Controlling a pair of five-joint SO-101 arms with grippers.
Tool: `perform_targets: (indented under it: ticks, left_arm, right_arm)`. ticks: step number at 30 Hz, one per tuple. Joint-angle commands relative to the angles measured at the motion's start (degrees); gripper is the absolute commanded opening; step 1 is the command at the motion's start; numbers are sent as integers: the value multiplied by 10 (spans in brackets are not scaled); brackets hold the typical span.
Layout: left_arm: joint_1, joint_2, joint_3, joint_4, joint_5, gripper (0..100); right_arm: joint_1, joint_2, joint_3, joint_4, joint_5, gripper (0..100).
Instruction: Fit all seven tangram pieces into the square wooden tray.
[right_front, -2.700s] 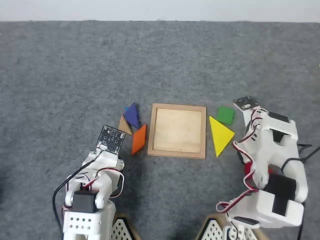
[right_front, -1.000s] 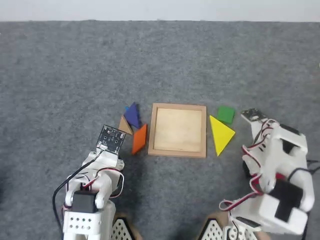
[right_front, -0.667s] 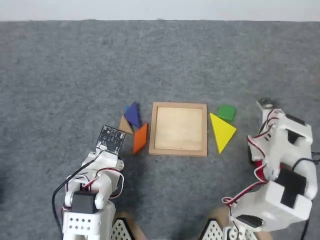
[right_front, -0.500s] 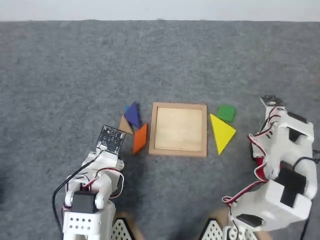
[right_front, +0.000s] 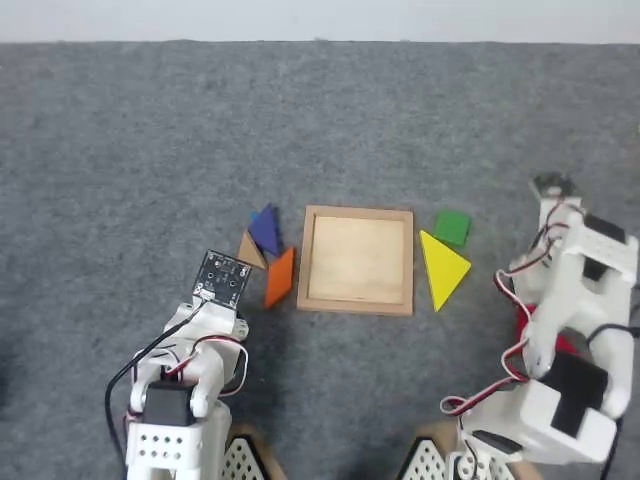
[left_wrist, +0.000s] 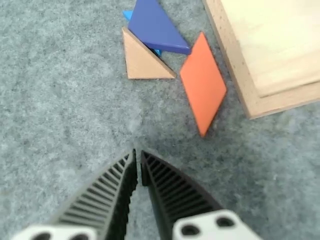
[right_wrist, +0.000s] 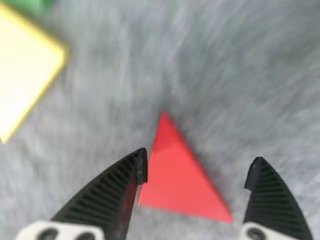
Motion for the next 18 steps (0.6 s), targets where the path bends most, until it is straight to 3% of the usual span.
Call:
perform_targets:
  ticks: [1, 4, 18]
  left_arm:
    - [-2, -10, -7, 2, 4, 15]
    - [-2, -10, -7, 2, 4, 15]
    - [-2, -10, -7, 2, 4, 15]
  right_arm:
    - [47, -73, 65, -23, 65, 325]
    - [51, -107, 121, -49, 105, 325]
    - [2, -102, 164, -71, 113, 325]
